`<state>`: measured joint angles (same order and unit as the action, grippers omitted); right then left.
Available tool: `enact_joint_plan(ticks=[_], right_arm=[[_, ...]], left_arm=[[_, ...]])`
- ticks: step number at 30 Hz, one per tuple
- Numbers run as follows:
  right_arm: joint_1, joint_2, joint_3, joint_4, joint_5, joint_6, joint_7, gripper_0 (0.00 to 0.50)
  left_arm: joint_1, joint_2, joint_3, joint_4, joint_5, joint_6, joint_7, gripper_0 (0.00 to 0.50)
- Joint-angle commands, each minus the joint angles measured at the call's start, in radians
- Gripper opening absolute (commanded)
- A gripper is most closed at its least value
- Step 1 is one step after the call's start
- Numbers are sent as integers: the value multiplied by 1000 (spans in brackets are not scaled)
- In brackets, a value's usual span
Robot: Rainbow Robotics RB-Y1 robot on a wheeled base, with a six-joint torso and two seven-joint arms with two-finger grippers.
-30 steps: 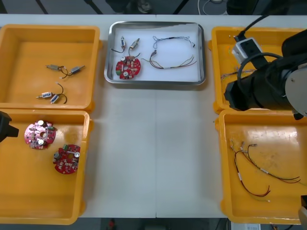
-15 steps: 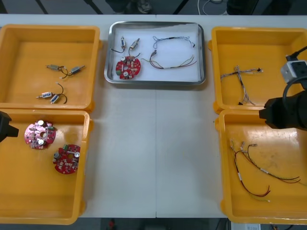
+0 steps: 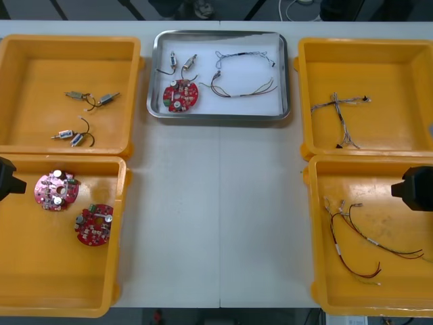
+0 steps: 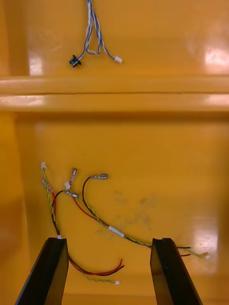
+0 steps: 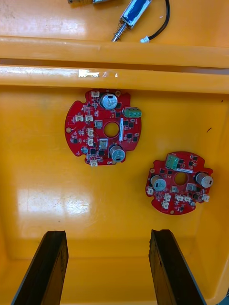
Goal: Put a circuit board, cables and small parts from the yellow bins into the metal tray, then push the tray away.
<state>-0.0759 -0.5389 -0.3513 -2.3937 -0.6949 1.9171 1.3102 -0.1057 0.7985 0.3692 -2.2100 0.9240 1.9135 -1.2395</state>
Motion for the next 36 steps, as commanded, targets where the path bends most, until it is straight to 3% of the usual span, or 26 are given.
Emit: enact_joint_plan(ticks=[1,12,36], right_arm=[[36,-50,-35,-35,-52,3,-114,500],[51,-102,-60,-31,-60,3,-71,500],[54,-102,-60,-24,-71,3,-71,500]], left_arm=[[18,42,25,-28,-4,6,-110,500],[18,42,25,-28,-4,6,-110,500],[18,42,25,-28,-4,6,-110,500]])
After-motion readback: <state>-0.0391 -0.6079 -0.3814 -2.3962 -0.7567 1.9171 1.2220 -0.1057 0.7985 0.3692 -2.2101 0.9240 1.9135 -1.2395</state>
